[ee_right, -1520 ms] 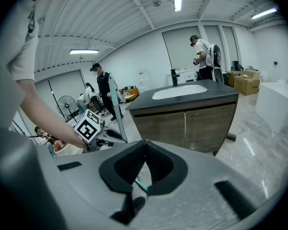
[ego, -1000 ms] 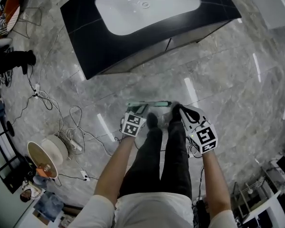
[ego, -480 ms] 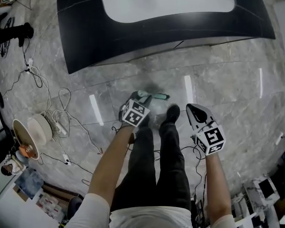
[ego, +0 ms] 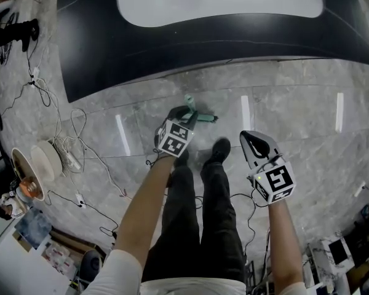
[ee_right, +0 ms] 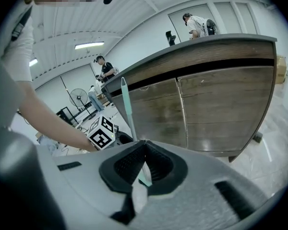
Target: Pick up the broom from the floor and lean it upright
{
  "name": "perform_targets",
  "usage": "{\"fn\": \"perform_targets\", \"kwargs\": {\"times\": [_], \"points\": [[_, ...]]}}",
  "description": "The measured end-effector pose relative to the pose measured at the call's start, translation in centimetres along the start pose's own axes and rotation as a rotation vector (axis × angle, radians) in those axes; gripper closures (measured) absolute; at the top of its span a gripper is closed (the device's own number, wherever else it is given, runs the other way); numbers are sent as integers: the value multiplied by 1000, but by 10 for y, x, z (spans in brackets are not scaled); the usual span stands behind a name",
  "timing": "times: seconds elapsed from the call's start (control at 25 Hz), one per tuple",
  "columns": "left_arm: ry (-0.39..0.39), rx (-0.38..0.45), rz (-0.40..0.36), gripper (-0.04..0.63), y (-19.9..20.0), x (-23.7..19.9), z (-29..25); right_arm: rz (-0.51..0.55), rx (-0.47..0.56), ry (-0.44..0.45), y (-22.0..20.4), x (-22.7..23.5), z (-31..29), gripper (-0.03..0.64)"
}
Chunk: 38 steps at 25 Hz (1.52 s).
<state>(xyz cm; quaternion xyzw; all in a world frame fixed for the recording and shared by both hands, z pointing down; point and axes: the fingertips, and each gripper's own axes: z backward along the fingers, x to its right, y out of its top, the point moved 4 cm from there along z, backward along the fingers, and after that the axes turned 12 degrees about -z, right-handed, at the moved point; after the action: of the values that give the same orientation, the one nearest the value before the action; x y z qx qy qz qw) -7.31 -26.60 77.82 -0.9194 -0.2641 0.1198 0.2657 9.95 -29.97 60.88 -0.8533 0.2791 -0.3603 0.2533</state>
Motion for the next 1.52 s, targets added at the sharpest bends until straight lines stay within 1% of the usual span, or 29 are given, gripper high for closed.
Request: {"fn": "perform_targets", "kwargs": {"times": [0.16,0.36,0.56,0.8,1.16,1.28,1.4,1.52], "points": [[42,17,29,526,1,-17,-11,19,-1,4,3,9,-10,617],[59,27,63,526,-1,-30,-19,24,-11,15,4,13,-19,617],[92,32,102,526,-5,-46,-25,30,-14,32,3,12,-30,617],[117,47,122,526,-10,-56,-27,38,-24,43,-1,6,-40,617],[150,64,111,525,-8,-56,-29,43,-20,52,-1,1,-48,617],[150,64,110,525,-8,-55,-30,38,-22,50,-5,1,-49,617],[144,65,91,523,-8,-54,-32,39,-24,52,-8,0,-49,617],[143,59,80,505,-9,-54,-32,35,-24,52,-11,-1,-49,617]]}}
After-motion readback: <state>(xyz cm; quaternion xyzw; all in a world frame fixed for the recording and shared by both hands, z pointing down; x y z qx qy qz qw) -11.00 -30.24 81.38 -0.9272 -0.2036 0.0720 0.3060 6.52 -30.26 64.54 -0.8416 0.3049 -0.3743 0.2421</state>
